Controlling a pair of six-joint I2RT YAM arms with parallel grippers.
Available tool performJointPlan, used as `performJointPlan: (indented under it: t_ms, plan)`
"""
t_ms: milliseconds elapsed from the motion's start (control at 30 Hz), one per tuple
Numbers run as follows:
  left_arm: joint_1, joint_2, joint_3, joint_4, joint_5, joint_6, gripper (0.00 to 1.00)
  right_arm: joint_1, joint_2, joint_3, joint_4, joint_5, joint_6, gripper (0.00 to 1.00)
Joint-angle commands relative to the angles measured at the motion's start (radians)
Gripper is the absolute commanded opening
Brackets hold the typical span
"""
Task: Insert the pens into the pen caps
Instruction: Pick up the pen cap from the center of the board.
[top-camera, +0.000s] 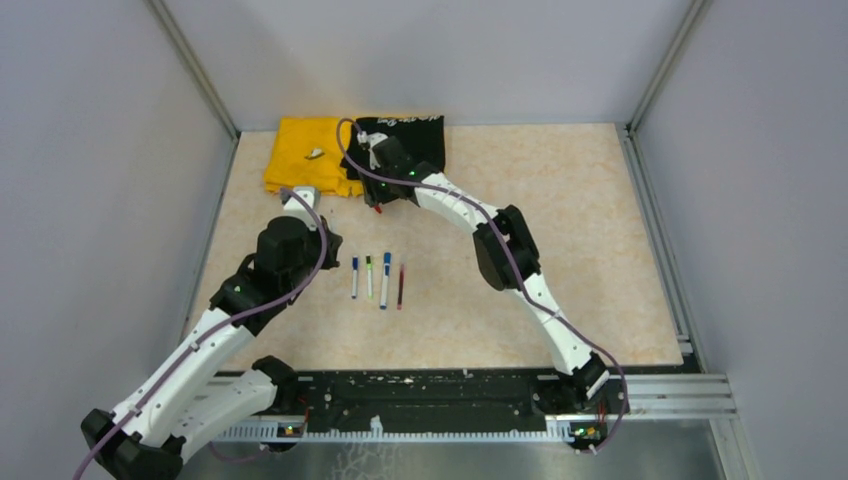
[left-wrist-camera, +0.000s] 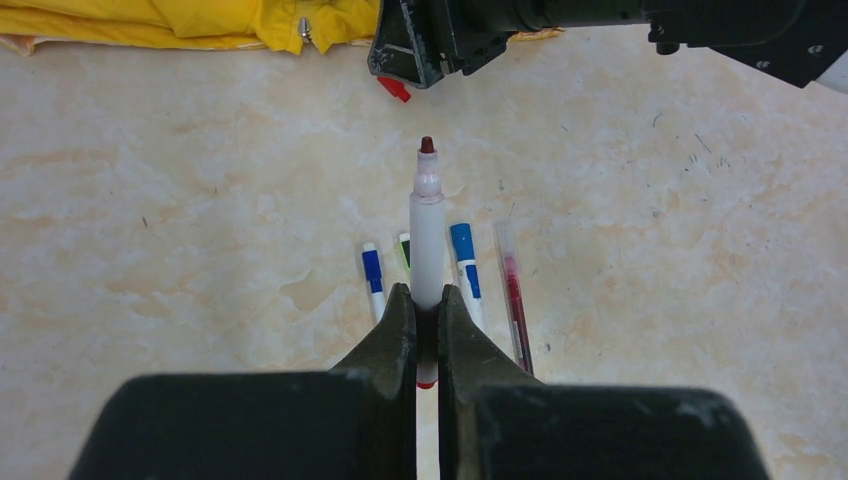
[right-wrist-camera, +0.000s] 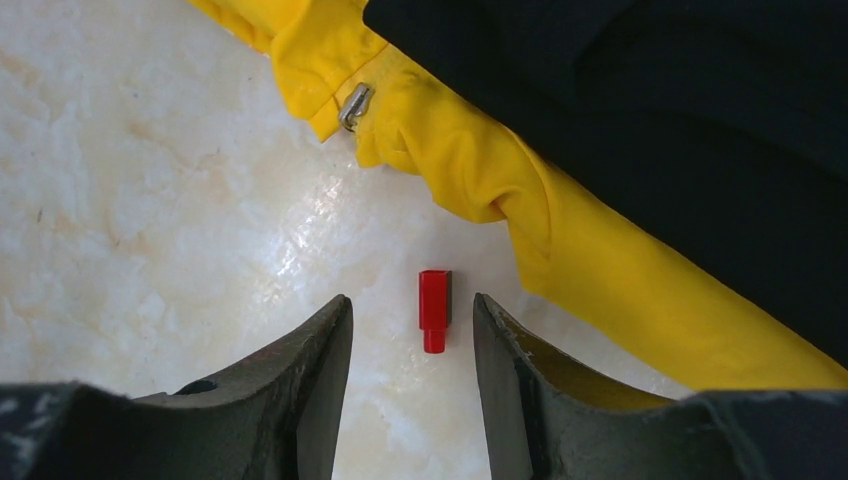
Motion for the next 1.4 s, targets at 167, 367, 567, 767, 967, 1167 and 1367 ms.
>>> performJointPlan:
  t_ms: [167,367,567,767,967,1167,1367]
  plan:
    - [0.003,-0.021,0.014,0.016,-0.013,0.004,0.00,0.022,0.071,0.121,-0.070,0.067,-0.081,0.47]
    - [0.003,-0.024,0.011,0.013,-0.009,0.005,0.00,0.026,0.094,0.137,-0.073,0.072,-0.103,0.47]
    - [0.003,-0.016,0.015,0.014,-0.007,0.009,0.00,0.027,0.134,0.178,-0.095,0.072,-0.127,0.47]
    - [0.004,-0.011,0.019,0.022,0.009,0.012,0.00,0.031,0.153,0.188,-0.103,0.071,-0.135,0.41]
    - [0.003,-0.009,0.018,0.018,0.010,0.011,0.00,0.041,0.136,0.155,-0.108,0.083,-0.153,0.26]
    - [0.003,-0.003,0.019,0.016,0.016,0.012,0.00,0.044,-0.004,-0.019,0.009,0.092,-0.136,0.12]
    - [0.003,0.002,0.027,0.027,0.039,0.022,0.00,0.043,-0.209,-0.187,0.103,0.184,-0.164,0.07]
